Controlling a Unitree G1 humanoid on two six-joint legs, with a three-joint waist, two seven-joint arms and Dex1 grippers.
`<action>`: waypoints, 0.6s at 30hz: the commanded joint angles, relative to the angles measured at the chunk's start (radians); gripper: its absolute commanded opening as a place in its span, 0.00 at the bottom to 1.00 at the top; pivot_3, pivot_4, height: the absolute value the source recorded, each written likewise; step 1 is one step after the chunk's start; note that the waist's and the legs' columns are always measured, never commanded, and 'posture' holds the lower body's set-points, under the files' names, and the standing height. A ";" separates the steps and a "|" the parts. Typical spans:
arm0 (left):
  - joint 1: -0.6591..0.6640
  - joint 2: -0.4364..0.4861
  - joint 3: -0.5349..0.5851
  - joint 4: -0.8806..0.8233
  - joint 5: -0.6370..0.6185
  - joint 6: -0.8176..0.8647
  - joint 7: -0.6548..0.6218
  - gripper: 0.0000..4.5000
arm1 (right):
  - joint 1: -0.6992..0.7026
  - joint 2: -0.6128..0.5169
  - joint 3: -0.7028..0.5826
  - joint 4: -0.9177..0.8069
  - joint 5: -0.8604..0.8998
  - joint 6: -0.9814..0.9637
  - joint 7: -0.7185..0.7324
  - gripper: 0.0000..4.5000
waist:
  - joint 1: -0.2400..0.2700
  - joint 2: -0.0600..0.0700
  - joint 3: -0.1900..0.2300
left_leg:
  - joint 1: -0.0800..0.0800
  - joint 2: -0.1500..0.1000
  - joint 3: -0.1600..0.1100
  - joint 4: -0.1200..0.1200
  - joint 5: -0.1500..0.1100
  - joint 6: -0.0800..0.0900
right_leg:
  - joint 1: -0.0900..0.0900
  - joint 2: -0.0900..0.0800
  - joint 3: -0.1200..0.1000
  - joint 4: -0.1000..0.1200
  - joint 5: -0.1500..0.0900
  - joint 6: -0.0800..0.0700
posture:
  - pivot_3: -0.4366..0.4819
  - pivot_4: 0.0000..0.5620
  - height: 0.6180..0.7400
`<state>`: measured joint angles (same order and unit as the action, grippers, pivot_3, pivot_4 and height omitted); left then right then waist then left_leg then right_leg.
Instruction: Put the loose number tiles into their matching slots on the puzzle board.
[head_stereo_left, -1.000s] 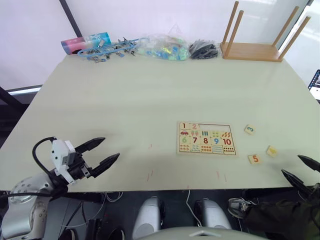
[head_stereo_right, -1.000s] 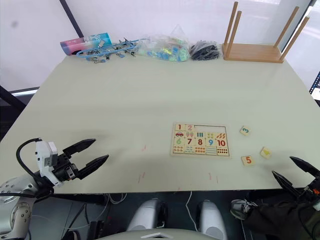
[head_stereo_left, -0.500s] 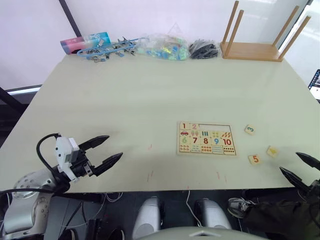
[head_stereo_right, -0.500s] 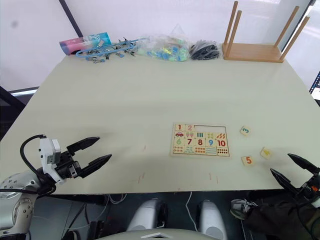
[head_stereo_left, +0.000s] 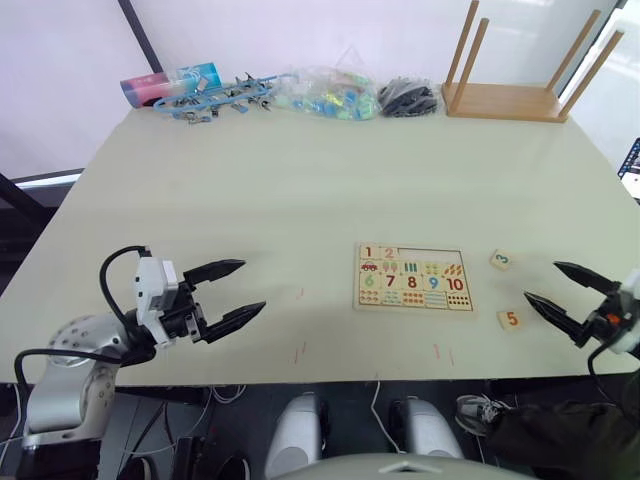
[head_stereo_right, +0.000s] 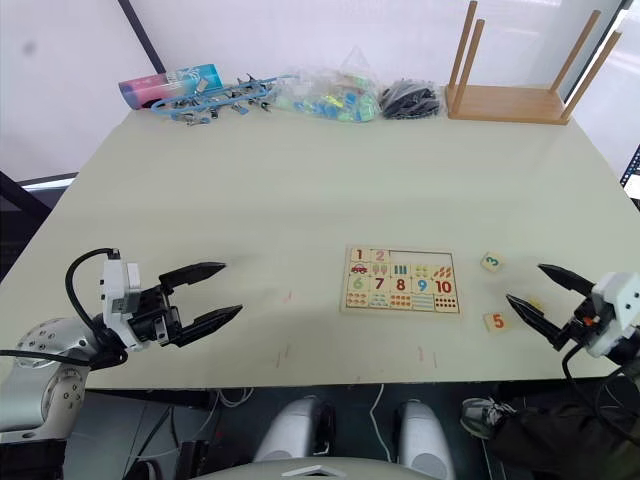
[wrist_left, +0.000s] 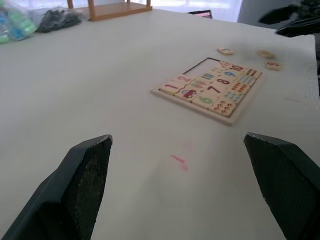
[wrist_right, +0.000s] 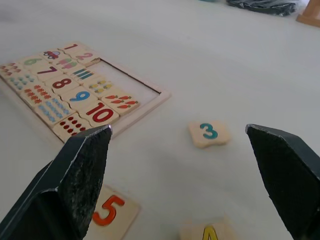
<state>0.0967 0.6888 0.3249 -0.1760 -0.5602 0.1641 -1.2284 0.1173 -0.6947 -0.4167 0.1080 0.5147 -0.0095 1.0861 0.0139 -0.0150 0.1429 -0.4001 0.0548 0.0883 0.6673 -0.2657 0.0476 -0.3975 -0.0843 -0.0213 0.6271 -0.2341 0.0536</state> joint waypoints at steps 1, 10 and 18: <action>-0.056 0.029 -0.027 0.011 -0.027 -0.006 -0.052 0.99 | -0.070 -0.043 0.040 0.019 -0.047 0.044 -0.030 1.00 | 0.000 0.000 0.000 | 0.000 0.000 0.000 0.000 0.000 0.000 | 0.000 0.000 0.000 0.000 0.000 0.000 | 0.48 0.27 0.99; -0.214 0.059 -0.100 0.093 -0.037 0.005 -0.162 0.99 | -0.320 -0.128 0.213 0.179 -0.204 0.215 -0.078 1.00 | -0.002 0.001 0.002 | 0.000 0.000 0.001 0.001 0.000 0.000 | 0.000 0.002 0.000 0.000 0.000 0.000 | 0.48 0.27 0.99; -0.292 0.068 -0.135 0.152 -0.038 -0.011 -0.258 0.99 | -0.498 -0.157 0.344 0.340 -0.299 0.265 -0.009 1.00 | -0.005 0.001 0.002 | -0.001 -0.002 0.003 0.001 0.000 0.000 | 0.000 0.003 0.000 -0.001 0.000 0.001 | 0.48 0.27 0.99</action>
<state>-0.1789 0.7401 0.1889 -0.0226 -0.5822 0.1662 -1.4607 -0.3556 -0.8318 -0.0772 0.4317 0.2328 0.2621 1.0599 0.0085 -0.0144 0.1452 -0.4014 0.0530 0.0912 0.6686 -0.2655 0.0480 -0.3970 -0.0804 -0.0209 0.6265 -0.2336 0.0543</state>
